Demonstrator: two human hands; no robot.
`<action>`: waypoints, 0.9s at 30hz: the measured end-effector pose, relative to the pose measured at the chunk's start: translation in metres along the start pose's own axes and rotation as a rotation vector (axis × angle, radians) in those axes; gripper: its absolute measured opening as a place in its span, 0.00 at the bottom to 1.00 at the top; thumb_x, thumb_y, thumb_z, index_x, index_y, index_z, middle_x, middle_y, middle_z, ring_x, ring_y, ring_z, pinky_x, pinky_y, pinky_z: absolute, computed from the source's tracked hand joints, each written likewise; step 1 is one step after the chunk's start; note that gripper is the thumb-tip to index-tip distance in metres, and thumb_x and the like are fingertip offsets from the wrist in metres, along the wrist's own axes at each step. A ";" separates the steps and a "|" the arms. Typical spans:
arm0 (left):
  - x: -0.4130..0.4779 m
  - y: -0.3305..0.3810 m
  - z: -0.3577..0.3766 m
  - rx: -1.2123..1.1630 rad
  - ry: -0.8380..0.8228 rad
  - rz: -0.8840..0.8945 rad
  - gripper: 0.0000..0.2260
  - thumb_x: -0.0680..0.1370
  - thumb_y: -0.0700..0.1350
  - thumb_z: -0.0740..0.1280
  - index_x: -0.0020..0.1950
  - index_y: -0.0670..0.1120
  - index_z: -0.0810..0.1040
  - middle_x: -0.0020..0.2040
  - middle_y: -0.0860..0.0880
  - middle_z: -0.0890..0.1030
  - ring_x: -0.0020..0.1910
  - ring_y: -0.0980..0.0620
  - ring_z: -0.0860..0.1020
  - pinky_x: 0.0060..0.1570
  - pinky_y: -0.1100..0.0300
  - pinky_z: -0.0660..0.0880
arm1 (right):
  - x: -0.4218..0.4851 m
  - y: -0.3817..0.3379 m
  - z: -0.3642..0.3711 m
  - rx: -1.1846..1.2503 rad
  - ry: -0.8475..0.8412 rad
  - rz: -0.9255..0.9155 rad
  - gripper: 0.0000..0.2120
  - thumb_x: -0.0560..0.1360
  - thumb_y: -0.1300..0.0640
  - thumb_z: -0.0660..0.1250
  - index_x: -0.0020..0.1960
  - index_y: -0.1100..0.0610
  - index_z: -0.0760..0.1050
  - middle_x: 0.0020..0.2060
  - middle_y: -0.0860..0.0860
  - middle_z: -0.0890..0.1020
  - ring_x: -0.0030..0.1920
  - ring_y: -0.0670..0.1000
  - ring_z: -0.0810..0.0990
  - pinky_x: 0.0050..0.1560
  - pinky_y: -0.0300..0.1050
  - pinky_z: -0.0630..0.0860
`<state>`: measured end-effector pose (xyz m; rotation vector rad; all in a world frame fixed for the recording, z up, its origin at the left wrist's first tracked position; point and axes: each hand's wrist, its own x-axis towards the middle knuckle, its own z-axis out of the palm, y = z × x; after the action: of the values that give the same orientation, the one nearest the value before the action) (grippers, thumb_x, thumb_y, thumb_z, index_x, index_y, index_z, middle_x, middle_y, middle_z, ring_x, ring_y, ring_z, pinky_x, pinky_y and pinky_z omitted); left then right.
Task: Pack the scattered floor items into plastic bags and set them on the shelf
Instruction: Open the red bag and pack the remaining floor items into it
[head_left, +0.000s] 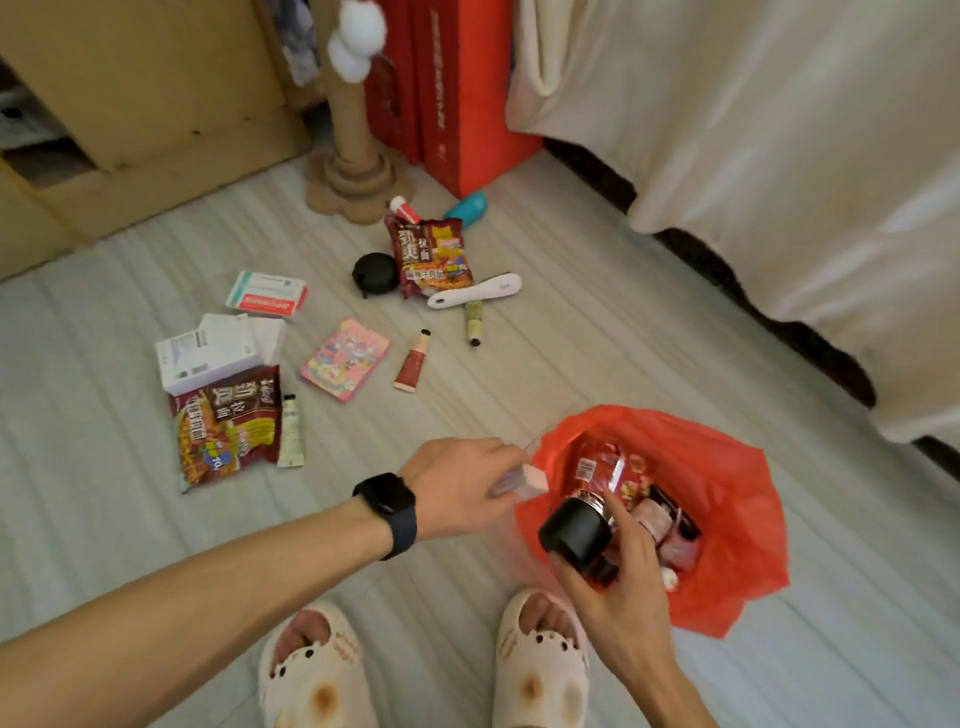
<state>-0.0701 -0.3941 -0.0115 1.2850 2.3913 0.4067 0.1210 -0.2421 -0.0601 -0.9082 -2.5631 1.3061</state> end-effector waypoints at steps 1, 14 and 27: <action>0.015 0.021 -0.003 -0.001 0.000 0.074 0.19 0.79 0.61 0.59 0.68 0.57 0.70 0.59 0.54 0.78 0.54 0.48 0.79 0.47 0.55 0.75 | 0.000 0.009 -0.012 -0.032 0.015 0.024 0.40 0.66 0.49 0.79 0.73 0.40 0.63 0.67 0.39 0.71 0.66 0.43 0.71 0.63 0.50 0.74; 0.120 0.092 0.095 0.509 -0.088 0.127 0.21 0.81 0.41 0.57 0.74 0.45 0.63 0.72 0.43 0.70 0.71 0.41 0.64 0.71 0.43 0.57 | 0.072 0.080 -0.069 -0.473 -0.071 0.097 0.41 0.71 0.38 0.70 0.78 0.44 0.54 0.68 0.47 0.68 0.64 0.54 0.70 0.62 0.49 0.73; 0.103 0.041 0.080 0.555 -0.163 0.178 0.42 0.77 0.56 0.64 0.79 0.55 0.36 0.79 0.47 0.33 0.78 0.46 0.35 0.71 0.41 0.30 | 0.101 0.090 -0.069 -0.846 -0.298 0.087 0.41 0.76 0.34 0.58 0.77 0.38 0.34 0.80 0.53 0.43 0.79 0.59 0.46 0.75 0.58 0.52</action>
<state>-0.0545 -0.2808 -0.0852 1.6920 2.3359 -0.3339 0.1055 -0.0965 -0.1025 -0.9796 -3.4057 0.3214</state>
